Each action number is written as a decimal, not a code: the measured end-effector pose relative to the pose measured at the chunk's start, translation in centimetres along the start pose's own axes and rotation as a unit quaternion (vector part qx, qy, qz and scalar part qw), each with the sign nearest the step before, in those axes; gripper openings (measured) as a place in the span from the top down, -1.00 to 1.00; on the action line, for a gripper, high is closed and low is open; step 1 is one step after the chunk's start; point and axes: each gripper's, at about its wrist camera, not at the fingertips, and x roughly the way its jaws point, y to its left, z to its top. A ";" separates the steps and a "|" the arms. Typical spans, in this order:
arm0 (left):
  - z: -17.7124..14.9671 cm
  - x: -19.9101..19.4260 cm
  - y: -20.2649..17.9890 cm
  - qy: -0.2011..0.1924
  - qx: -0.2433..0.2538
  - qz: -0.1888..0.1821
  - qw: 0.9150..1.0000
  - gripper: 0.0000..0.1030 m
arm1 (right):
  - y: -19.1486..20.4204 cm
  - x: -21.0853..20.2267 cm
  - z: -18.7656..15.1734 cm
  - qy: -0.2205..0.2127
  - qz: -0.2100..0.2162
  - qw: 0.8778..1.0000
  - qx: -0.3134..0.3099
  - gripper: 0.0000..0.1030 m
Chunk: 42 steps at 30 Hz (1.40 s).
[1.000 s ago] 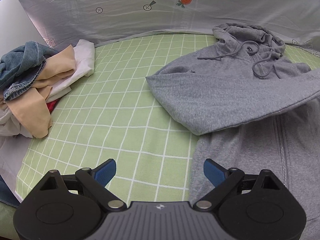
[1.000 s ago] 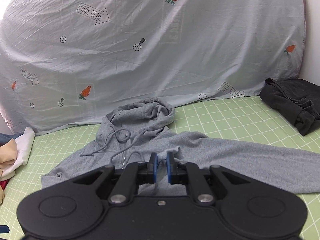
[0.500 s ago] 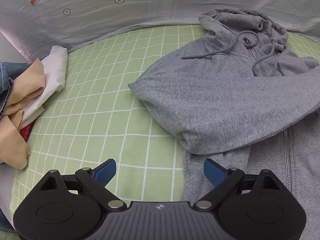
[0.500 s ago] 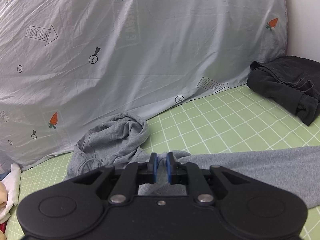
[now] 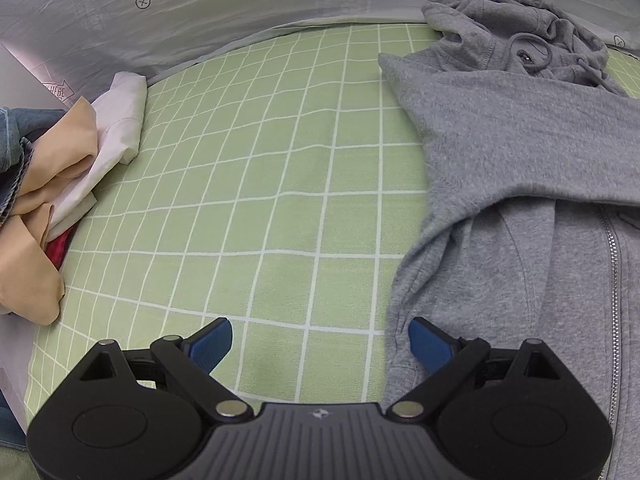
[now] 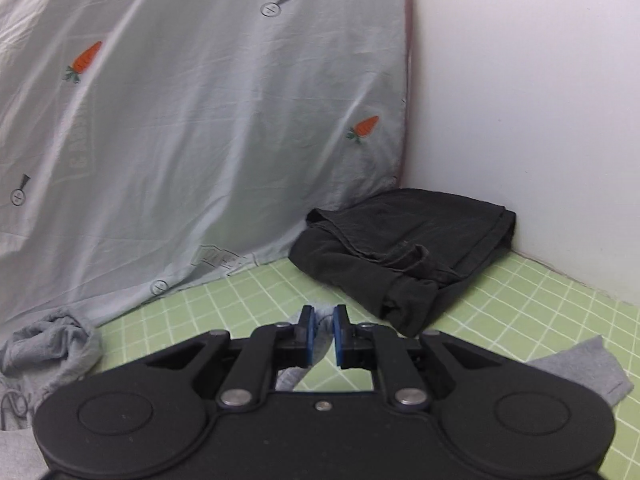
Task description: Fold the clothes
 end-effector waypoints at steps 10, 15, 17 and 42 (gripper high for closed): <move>2.0 -1.2 -1.3 -0.047 0.029 -0.026 0.998 -0.83 | -1.5 2.4 -4.5 0.113 -0.005 0.993 0.029 0.06; 3.6 0.2 -2.6 -0.040 0.042 -0.019 0.998 -0.83 | -1.0 3.3 -5.3 0.142 0.002 0.989 0.030 -0.35; 3.9 0.6 -2.5 -0.039 0.039 -0.009 0.998 -0.83 | -0.8 3.4 -5.6 0.149 0.001 0.989 0.022 -0.39; 4.3 0.4 -0.2 -0.045 -0.004 -0.015 0.999 -0.83 | -0.2 3.5 -6.9 0.176 0.023 0.984 -0.007 -0.42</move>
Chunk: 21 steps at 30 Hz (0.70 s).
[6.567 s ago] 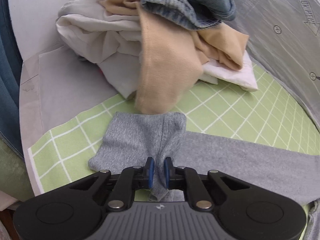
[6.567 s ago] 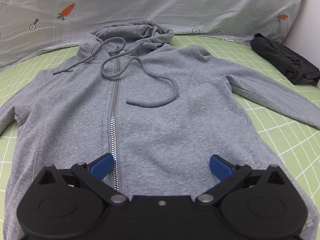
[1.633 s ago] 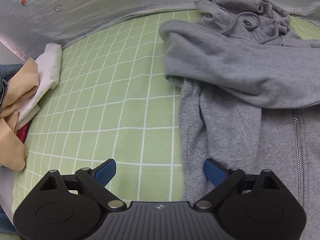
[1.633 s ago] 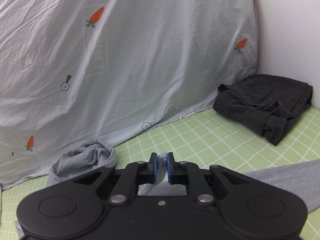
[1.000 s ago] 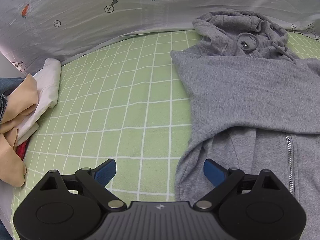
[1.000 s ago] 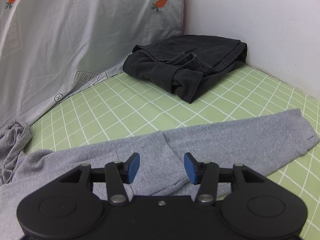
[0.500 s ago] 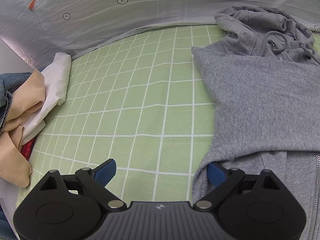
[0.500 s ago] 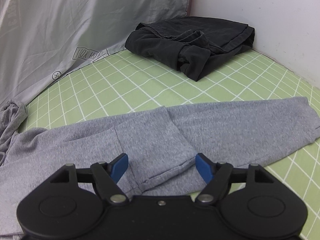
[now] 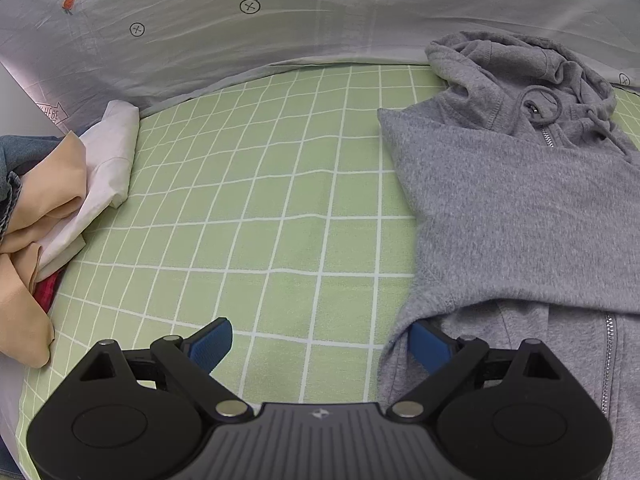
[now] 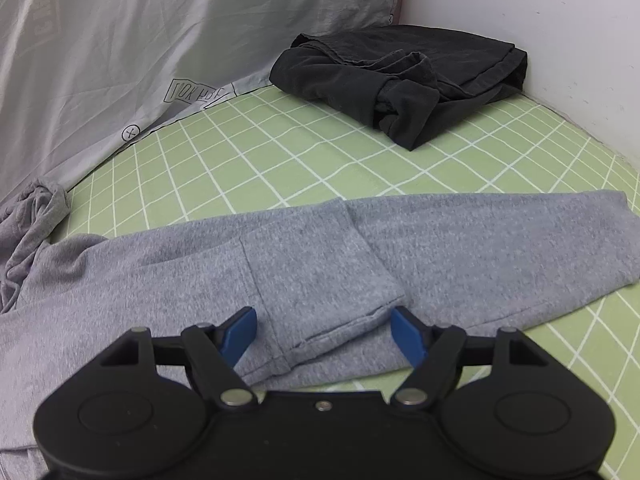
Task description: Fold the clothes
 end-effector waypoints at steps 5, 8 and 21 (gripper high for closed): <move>0.4 -0.7 0.7 -0.010 -0.013 -0.006 1.000 -0.83 | -0.2 0.2 0.0 -0.003 0.005 1.000 0.006 -0.38; 0.6 -0.9 1.4 -0.012 -0.030 -0.006 0.999 -0.83 | -0.5 0.1 0.1 -0.014 0.001 1.000 0.005 -0.04; 0.4 -1.4 2.0 -0.016 -0.045 -0.009 0.999 -0.83 | 0.1 -2.4 1.8 -0.062 0.061 0.995 0.044 0.87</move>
